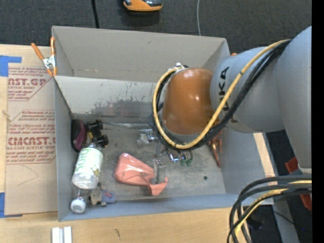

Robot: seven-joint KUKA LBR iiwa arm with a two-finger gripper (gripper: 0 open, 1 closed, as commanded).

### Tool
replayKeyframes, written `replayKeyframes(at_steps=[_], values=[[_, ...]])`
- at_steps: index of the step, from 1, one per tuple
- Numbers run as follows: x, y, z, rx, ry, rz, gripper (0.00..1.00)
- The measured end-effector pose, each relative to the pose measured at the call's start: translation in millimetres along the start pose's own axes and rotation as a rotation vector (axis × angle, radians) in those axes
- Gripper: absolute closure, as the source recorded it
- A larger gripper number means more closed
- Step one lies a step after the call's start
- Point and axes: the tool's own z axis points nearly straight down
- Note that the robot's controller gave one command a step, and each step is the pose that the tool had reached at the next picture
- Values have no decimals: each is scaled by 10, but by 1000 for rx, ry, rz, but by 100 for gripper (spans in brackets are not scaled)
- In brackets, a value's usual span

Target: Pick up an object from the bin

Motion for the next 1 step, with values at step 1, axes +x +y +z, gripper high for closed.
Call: replayKeyframes(at_steps=[1], values=[[30,-29,316,0,21,35,0]])
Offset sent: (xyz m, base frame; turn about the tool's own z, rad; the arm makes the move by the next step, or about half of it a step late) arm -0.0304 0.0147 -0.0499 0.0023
